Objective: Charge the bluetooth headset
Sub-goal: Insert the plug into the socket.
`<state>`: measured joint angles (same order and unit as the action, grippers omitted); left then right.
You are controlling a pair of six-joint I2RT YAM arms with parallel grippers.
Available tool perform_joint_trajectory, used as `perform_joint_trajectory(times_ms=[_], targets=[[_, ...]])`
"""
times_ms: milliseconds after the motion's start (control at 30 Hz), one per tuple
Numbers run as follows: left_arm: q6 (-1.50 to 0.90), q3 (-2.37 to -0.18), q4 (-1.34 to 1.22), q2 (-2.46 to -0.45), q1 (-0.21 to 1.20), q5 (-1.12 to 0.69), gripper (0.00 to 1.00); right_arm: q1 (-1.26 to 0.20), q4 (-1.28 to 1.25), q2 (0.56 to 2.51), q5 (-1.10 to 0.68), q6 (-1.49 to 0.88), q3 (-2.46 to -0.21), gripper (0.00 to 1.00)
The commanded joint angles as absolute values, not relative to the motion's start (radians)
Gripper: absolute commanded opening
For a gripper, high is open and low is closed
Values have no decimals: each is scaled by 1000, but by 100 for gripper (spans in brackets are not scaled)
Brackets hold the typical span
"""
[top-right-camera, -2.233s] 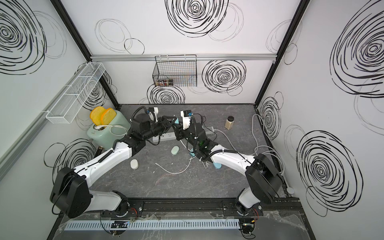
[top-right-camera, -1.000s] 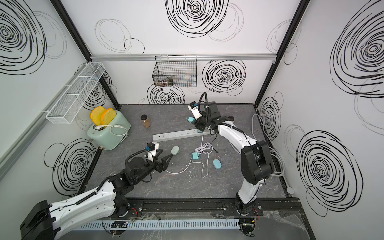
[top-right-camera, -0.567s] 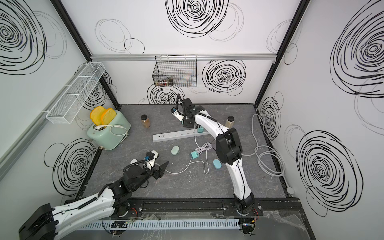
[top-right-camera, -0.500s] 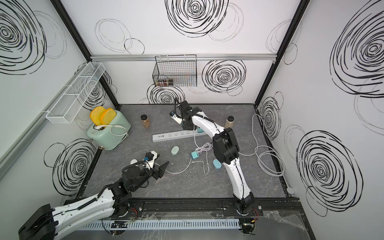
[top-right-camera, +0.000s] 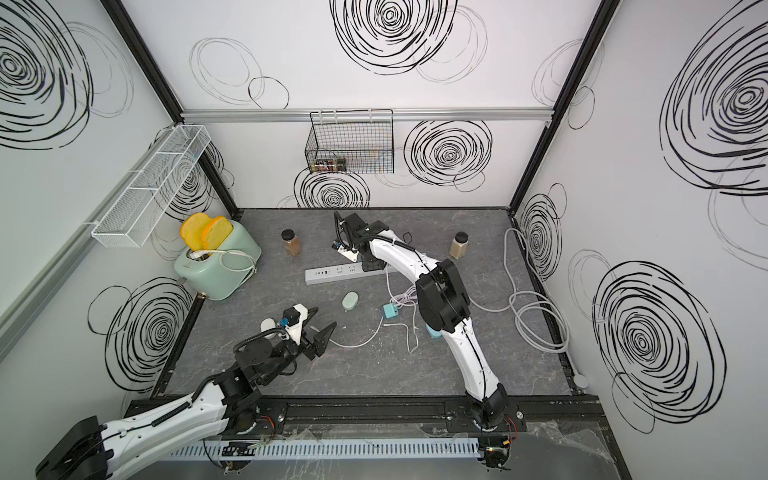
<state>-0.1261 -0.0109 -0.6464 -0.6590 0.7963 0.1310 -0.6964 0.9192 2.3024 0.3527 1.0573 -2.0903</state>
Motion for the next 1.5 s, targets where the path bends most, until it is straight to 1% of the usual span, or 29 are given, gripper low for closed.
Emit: perform_joint_trajectory(times_ms=[0,300,533,700,833,1000,1167,1267,1400,1467], targets=[[-133,-3,-710,-661,792,118,76,-715,964,2248,408,1079,-2086,10],[-135,0,-710,-653,793,118,76,-740,979,2226,362,1076,-2091,10],[-97,-6,-720,-677,793,153,76,-706,1029,2155,196,1029,-2075,11],[-22,-72,-807,-810,792,180,77,-641,1043,2083,87,978,-2003,11],[71,-208,-853,-1002,784,178,80,-596,995,2010,6,969,-1926,13],[333,-303,-1023,-1195,713,-33,80,-552,900,1905,-84,963,-1769,13],[472,-441,-983,-1302,553,-366,77,-546,858,1825,-134,965,-1687,13],[680,-503,-867,-1328,536,-495,77,-555,816,1779,-154,972,-1640,13],[764,-617,-695,-1381,511,-596,76,-575,809,1757,-168,972,-1627,13],[803,-649,-653,-1407,516,-608,76,-582,803,1749,-167,972,-1619,13]])
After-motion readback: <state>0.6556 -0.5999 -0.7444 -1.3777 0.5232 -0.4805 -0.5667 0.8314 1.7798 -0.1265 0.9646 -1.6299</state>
